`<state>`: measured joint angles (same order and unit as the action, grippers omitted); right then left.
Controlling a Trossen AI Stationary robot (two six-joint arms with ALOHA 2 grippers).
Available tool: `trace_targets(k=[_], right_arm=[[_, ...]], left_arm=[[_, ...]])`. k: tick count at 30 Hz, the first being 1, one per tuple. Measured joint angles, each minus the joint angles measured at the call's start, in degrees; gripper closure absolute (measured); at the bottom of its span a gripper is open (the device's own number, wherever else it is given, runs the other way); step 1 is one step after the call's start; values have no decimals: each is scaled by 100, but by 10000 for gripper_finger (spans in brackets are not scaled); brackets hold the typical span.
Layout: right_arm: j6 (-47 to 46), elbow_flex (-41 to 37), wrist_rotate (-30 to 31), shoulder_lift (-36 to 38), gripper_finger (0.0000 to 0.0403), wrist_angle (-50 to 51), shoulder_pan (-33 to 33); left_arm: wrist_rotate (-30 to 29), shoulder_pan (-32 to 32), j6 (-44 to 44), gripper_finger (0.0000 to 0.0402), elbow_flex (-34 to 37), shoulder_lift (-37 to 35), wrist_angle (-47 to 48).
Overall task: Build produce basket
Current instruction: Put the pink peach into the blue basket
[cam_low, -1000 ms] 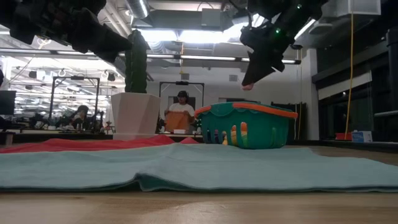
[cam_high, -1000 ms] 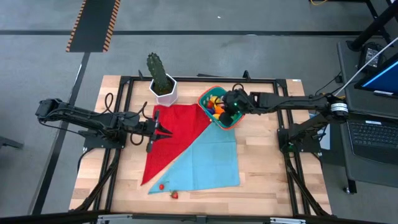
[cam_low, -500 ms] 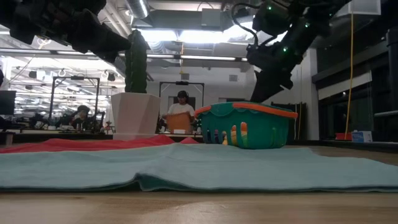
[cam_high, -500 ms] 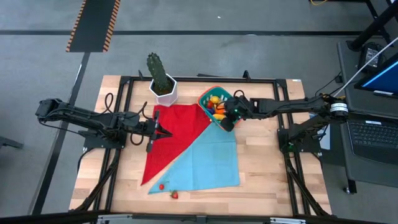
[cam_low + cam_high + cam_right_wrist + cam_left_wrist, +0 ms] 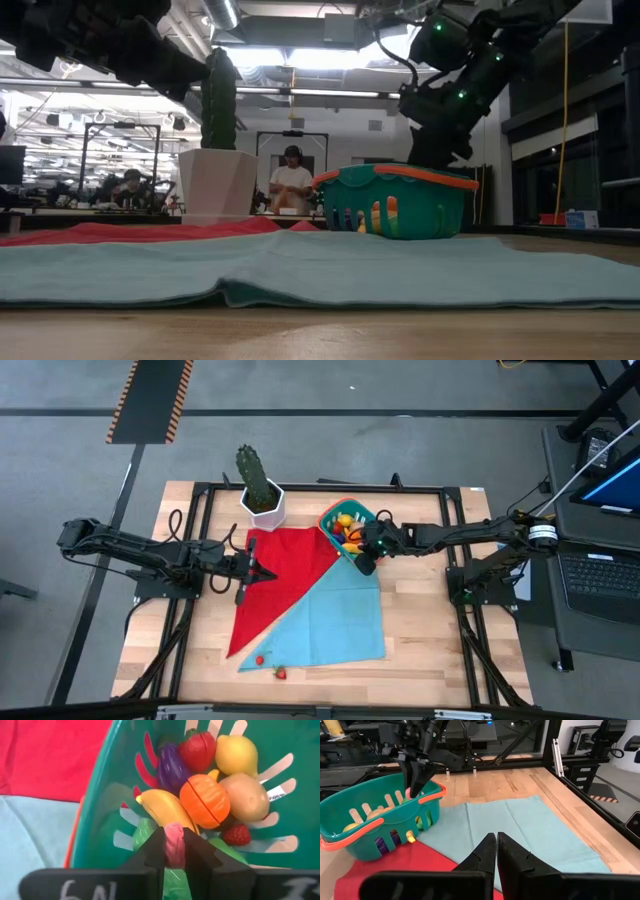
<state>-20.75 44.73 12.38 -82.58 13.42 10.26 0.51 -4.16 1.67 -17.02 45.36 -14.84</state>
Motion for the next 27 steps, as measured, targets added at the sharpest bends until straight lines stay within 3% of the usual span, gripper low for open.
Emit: trace_targets(k=[11, 27], right_arm=[[446, 8, -349, 1, 320, -16, 1], [147, 11, -350, 1, 317, -40, -4]], left_arm=[[1, 0, -8, 362, 0, 0, 73], [0, 0, -13, 328, 0, 0, 244]])
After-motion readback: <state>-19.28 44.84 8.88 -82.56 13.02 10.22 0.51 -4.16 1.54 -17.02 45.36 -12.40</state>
